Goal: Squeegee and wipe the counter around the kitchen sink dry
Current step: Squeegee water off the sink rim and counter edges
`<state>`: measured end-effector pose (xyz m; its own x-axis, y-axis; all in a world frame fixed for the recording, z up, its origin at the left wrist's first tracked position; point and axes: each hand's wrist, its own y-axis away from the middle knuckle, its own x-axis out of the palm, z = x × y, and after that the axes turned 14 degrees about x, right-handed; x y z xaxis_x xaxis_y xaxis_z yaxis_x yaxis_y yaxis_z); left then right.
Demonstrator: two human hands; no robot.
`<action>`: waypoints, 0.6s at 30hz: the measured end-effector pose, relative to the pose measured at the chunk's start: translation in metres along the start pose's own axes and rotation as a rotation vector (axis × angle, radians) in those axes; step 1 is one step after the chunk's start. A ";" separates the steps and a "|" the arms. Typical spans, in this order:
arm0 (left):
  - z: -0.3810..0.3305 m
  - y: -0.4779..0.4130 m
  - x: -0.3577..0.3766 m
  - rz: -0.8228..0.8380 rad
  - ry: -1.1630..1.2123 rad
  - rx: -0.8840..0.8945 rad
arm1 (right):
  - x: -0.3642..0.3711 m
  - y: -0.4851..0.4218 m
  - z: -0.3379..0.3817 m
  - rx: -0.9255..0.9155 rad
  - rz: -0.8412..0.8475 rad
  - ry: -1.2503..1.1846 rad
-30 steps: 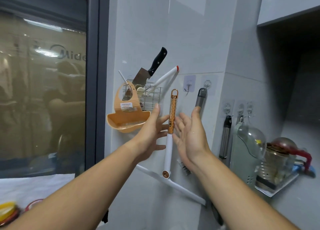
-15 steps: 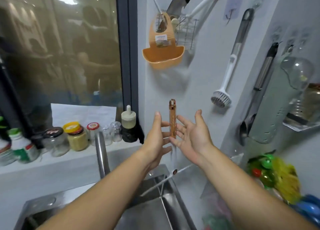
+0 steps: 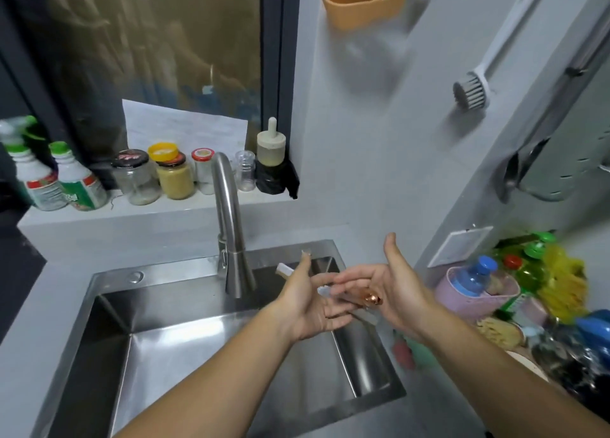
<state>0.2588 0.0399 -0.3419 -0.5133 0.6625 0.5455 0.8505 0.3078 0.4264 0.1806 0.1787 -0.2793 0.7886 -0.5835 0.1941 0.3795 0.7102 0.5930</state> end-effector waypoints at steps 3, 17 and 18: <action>0.025 -0.013 -0.003 -0.003 0.041 -0.027 | -0.013 -0.003 -0.020 0.053 0.045 0.076; 0.053 -0.104 0.005 -0.114 -0.268 0.243 | -0.096 -0.101 -0.021 0.191 -0.318 0.415; 0.048 -0.107 -0.003 -0.131 -0.346 0.292 | -0.098 -0.112 -0.021 0.151 -0.327 0.453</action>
<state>0.1746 0.0376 -0.4235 -0.5926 0.7784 0.2071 0.8030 0.5507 0.2277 0.0712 0.1643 -0.3810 0.7830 -0.5126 -0.3525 0.5914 0.4377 0.6772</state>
